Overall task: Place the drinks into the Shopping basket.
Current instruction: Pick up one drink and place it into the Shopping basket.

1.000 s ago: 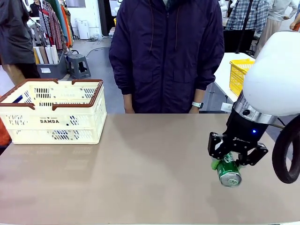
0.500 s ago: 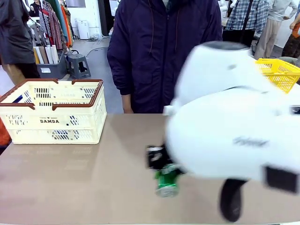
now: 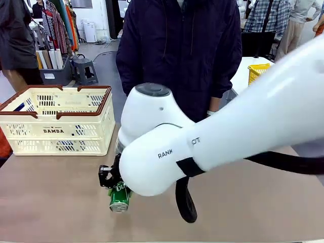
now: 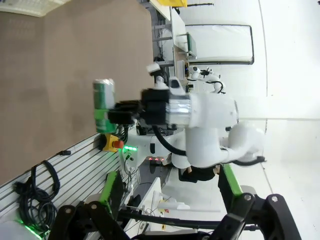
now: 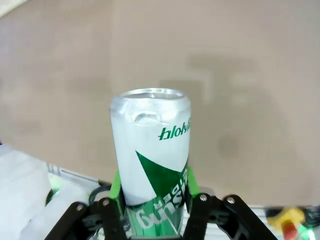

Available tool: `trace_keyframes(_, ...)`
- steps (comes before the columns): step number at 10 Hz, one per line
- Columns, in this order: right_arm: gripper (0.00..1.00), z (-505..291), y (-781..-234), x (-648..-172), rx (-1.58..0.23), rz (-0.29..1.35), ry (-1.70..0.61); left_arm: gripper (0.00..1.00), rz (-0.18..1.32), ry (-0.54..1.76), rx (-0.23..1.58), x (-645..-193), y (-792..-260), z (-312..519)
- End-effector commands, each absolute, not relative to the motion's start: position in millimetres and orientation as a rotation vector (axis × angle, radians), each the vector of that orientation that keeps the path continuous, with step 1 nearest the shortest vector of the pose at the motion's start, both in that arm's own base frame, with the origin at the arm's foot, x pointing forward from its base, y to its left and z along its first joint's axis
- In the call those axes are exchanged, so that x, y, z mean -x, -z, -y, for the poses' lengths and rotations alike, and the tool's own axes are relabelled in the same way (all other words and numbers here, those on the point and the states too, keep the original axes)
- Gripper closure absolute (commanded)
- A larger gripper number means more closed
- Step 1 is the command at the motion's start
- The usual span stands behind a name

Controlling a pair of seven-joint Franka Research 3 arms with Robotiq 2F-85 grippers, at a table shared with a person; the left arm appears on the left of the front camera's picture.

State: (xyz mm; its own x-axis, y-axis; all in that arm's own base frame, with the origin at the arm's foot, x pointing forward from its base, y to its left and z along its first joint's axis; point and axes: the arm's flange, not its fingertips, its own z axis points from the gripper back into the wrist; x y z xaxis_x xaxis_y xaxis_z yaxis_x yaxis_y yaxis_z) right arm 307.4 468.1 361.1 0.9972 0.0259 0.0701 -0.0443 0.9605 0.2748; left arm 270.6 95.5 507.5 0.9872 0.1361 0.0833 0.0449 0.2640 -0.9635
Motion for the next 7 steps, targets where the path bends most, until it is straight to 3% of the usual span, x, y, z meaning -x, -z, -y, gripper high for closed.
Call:
trace_keyframes(1,1.00,-518,-340,-333,-0.239,0.070,-0.037,0.00,0.163,-0.054,1.308,-269,-509,-96)
trace_keyframes(7,1.00,-519,-318,-340,-0.158,0.003,-0.004,0.00,0.163,-0.054,1.308,-269,-509,-96)
